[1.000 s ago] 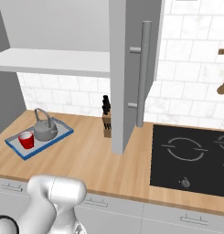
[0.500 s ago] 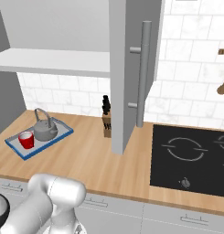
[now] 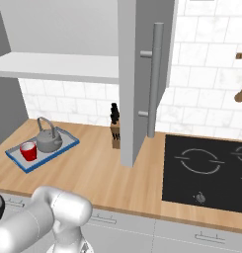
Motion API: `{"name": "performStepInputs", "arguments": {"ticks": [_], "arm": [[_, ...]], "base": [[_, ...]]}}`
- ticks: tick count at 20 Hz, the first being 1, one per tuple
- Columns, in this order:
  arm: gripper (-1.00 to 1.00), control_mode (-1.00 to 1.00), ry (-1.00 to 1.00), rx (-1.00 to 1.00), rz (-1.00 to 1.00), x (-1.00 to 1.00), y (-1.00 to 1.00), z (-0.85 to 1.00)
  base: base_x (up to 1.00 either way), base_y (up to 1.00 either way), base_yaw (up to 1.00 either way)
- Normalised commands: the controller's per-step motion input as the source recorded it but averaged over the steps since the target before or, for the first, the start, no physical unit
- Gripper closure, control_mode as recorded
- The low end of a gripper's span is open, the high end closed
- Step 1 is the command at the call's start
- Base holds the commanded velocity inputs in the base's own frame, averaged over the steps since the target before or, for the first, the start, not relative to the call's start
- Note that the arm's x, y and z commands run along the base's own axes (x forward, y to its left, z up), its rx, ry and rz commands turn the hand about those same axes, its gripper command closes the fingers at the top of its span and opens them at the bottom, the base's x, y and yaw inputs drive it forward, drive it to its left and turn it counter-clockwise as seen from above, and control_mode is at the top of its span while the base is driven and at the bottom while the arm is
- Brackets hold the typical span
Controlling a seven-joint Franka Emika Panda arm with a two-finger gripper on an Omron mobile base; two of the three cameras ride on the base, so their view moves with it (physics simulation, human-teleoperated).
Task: Pick the kettle from the counter and place it on the tray. Then pick the mug from the cabinet and place it on the tray. Then close the cabinet doors.
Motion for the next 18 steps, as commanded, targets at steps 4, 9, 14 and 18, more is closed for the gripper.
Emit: {"name": "performStepInputs", "arguments": {"ticks": [4,9,14,18], "arm": [[-1.00,-1.00,0.00,-0.06,-0.08,0.37,0.19,-0.27],[-1.00,-1.00,0.00,-0.01,-0.05,0.44,0.05,-0.24],[-1.00,-1.00,0.00,0.00,-0.03,0.35,-0.07,-0.11],[-1.00,-1.00,0.00,0.00,-0.04,0.15,-0.35,0.00]], "base": [[0.00,0.00,0.00],[0.00,0.00,0.00],[0.00,0.00,0.00],[0.00,0.00,0.00]]}}
